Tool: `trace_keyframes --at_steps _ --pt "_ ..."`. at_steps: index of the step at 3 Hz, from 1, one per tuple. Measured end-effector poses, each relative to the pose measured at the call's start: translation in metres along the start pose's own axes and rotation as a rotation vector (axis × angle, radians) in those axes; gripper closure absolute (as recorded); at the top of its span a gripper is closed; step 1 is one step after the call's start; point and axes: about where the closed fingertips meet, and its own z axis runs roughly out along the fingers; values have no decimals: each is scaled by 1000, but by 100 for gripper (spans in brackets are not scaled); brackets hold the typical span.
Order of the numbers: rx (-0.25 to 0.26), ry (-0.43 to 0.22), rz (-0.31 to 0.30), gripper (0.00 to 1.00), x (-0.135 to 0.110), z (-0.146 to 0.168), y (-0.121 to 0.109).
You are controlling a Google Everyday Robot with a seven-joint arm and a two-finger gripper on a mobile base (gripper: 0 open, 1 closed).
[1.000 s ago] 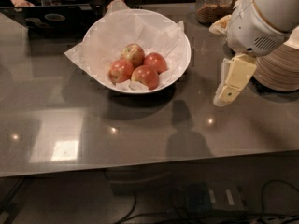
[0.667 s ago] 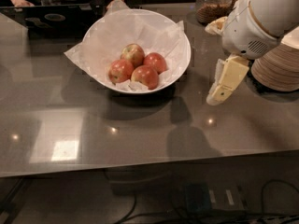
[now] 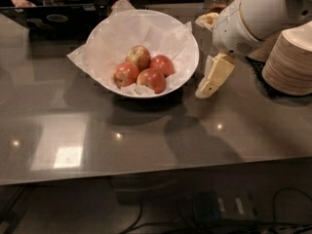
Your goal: Pick apple from white bowl
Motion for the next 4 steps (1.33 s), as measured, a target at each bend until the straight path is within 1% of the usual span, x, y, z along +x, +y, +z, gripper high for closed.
trace_keyframes --at_steps 1,2,3,4 --pt "7 -49 -29 8 -10 11 -10" --pt "6 -85 -58 25 -22 20 -18" --pt "5 -110 -79 27 -30 26 -25" --pt "-4 -138 -83 32 -31 32 -33"
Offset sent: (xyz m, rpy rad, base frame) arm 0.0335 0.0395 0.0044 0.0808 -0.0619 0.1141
